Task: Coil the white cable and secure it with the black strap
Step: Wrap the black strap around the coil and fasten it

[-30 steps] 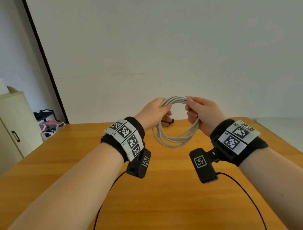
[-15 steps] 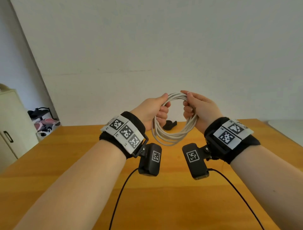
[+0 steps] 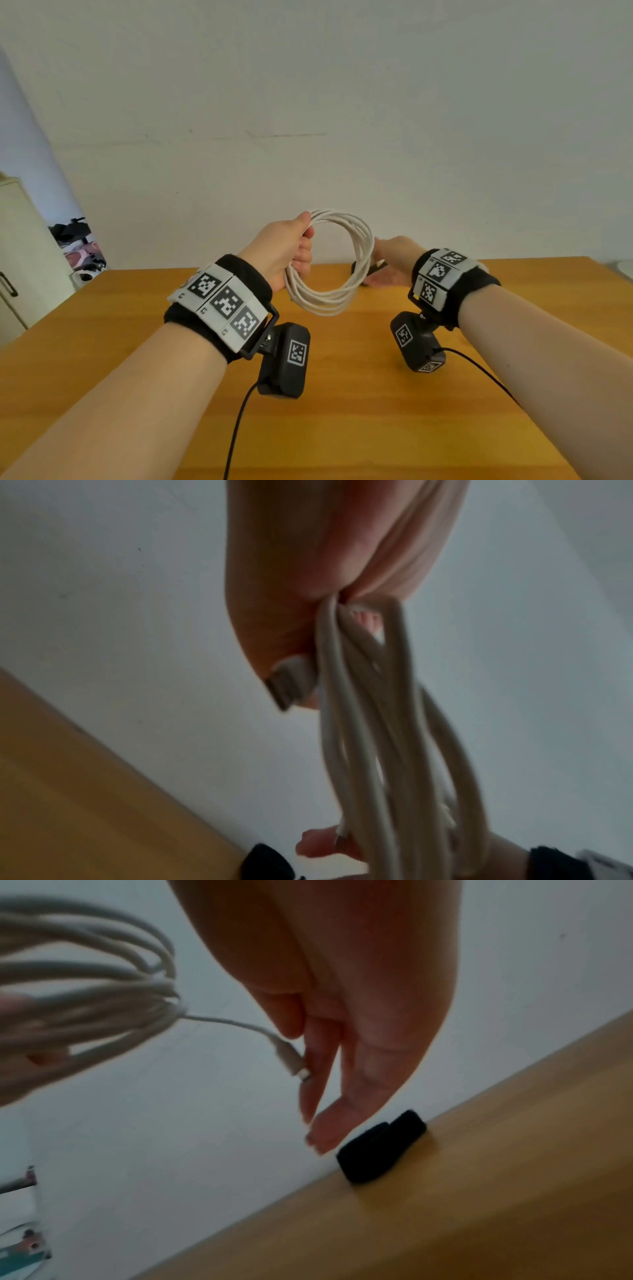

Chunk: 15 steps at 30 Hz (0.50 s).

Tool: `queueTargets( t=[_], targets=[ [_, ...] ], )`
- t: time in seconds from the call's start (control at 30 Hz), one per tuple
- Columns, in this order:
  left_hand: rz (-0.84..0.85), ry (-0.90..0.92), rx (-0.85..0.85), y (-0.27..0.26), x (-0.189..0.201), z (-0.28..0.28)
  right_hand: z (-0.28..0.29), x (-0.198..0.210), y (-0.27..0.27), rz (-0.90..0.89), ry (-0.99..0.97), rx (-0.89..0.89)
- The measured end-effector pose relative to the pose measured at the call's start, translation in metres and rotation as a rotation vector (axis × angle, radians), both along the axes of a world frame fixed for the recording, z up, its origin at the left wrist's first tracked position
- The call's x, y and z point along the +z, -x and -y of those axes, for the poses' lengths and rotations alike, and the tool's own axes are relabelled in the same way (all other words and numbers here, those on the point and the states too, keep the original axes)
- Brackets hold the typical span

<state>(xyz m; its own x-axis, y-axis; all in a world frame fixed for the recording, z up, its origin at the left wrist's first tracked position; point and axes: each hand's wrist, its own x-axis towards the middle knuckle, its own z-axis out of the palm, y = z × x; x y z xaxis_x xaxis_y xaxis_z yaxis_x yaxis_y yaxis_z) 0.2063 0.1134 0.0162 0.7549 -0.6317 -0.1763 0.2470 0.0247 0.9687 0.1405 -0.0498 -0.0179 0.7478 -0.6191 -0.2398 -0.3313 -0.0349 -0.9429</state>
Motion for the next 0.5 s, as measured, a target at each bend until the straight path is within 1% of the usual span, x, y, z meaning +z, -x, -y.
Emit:
queueTargets(
  t=[0.1, 0.2, 0.23, 0.3, 0.37, 0.5],
  targets=[
    [0.035, 0.002, 0.038, -0.008, -0.006, -0.007, -0.006, -0.005, -0.012, -0.206, 0.086, 0.149],
    [0.055, -0.022, 0.046, -0.011, -0.010, -0.012, -0.015, -0.009, -0.018, -0.318, 0.219, 0.225],
    [0.061, -0.029, 0.049, -0.010, -0.011, -0.014, -0.020, -0.007, -0.016, -0.374, 0.245, 0.245],
    [0.078, -0.042, 0.054, -0.008, -0.012, -0.017, -0.028, -0.006, -0.012, -0.431, 0.299, 0.269],
    [0.090, -0.047, 0.057, -0.003, -0.011, -0.019, -0.032, -0.003, -0.005, -0.422, 0.341, 0.268],
    [0.112, -0.041, 0.081, 0.014, -0.007, -0.025, -0.032, 0.004, 0.013, -0.272, 0.419, 0.250]
  ],
)
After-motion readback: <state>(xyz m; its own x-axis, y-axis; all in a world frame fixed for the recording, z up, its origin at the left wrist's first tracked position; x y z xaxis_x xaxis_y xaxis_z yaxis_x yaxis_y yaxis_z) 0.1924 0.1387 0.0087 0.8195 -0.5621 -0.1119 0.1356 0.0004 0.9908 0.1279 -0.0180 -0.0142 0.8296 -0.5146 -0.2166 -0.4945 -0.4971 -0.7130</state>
